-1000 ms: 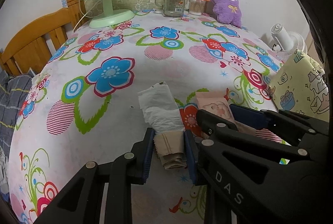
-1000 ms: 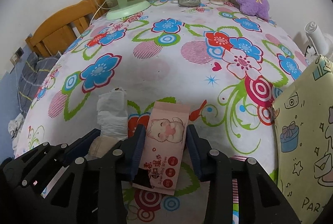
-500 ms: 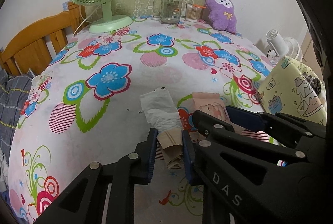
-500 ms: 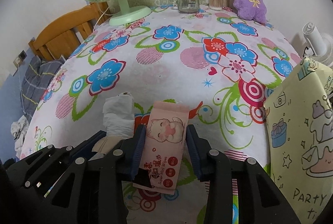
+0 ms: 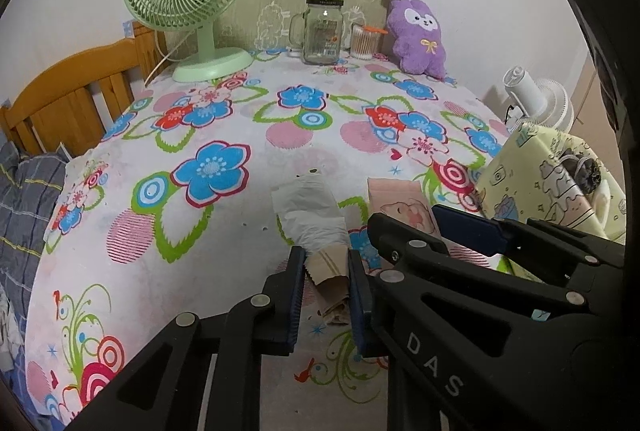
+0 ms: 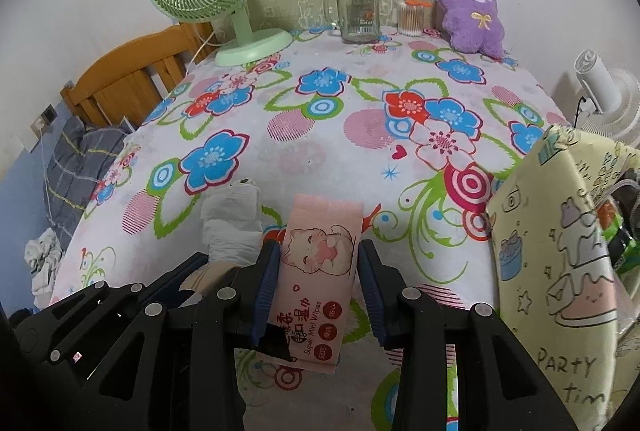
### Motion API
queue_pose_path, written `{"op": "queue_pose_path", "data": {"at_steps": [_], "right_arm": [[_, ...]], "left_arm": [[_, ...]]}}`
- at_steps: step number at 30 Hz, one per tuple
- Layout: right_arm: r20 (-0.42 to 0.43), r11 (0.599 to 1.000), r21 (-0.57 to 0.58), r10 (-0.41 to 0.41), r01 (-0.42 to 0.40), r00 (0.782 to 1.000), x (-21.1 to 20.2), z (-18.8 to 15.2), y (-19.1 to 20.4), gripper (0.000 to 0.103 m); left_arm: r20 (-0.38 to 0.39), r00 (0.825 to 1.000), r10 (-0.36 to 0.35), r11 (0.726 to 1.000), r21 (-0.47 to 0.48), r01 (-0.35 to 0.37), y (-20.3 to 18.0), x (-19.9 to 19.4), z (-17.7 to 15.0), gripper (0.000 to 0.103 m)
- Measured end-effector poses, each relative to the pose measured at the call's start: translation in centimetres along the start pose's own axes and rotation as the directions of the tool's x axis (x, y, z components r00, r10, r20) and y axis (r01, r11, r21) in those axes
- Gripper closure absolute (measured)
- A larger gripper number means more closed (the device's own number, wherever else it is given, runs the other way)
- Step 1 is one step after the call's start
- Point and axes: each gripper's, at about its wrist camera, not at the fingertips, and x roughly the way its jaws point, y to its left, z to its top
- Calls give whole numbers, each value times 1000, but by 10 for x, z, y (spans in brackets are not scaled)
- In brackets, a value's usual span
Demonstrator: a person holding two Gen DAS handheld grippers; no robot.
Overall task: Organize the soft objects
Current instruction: 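Lift the beige bundle and pink wipes pack in both tools off the table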
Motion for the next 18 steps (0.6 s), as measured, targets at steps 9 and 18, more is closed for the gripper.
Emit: {"op": "queue_pose_path", "data": {"at_steps": [9, 18], "right_arm": [[60, 1000, -9, 4, -4, 998, -29, 7, 0, 60], [124, 1000, -19, 8, -6, 992, -60, 13, -1, 60]], "left_arm": [[59, 998, 11, 1000, 9, -11, -10, -25, 9, 84], [120, 993, 16, 1000, 17, -18, -19, -51, 15, 84]]}}
